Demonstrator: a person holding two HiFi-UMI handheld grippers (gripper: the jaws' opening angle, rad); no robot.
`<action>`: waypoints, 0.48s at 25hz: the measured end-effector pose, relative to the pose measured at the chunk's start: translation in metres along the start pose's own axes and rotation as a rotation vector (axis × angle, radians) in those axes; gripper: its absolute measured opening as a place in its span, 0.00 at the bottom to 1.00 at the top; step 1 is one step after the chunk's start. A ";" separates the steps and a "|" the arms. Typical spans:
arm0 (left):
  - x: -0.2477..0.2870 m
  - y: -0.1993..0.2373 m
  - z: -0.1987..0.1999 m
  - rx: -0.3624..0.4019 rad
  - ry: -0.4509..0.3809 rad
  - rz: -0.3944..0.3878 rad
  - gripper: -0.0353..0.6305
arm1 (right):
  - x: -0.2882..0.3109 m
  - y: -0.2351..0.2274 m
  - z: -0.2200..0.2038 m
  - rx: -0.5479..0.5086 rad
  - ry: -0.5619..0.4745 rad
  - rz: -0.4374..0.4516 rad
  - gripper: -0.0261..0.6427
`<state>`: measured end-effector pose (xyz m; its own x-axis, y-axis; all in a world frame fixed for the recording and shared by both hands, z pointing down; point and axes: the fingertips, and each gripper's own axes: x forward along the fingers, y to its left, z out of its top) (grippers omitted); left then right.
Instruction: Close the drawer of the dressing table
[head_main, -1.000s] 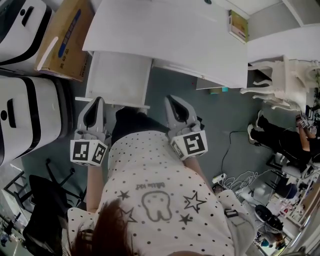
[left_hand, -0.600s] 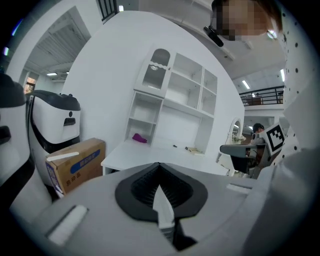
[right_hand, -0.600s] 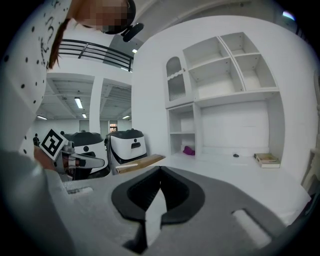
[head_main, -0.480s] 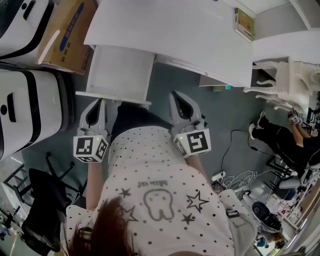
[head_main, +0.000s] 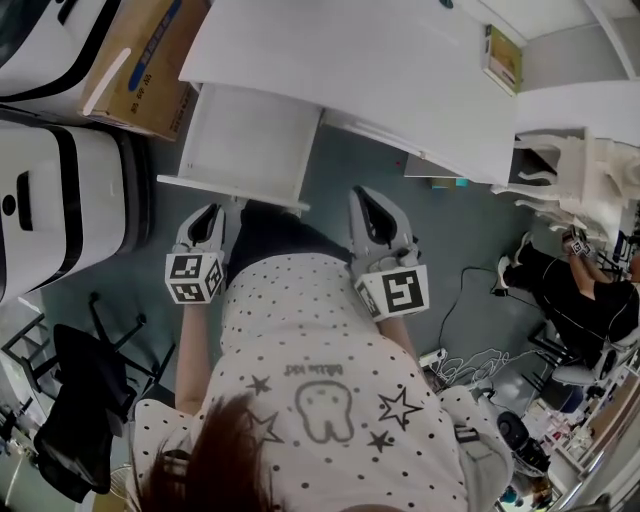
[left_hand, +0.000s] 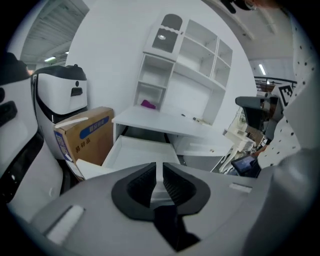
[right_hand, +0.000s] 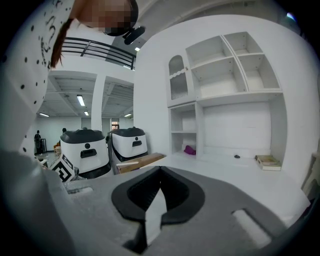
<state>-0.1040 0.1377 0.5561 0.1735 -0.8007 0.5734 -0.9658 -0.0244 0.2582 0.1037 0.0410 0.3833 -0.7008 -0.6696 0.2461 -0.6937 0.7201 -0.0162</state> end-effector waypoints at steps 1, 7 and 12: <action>0.004 0.002 -0.009 0.008 0.025 0.005 0.12 | 0.000 -0.001 0.000 0.000 0.000 0.000 0.03; 0.041 0.012 -0.060 0.018 0.150 -0.016 0.18 | 0.001 -0.006 -0.002 -0.003 0.015 -0.003 0.03; 0.069 0.023 -0.093 0.022 0.263 -0.010 0.24 | 0.001 -0.009 -0.001 0.002 0.018 -0.010 0.03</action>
<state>-0.0961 0.1374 0.6739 0.2241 -0.6171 0.7543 -0.9674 -0.0468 0.2491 0.1096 0.0343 0.3849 -0.6904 -0.6735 0.2640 -0.7012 0.7128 -0.0152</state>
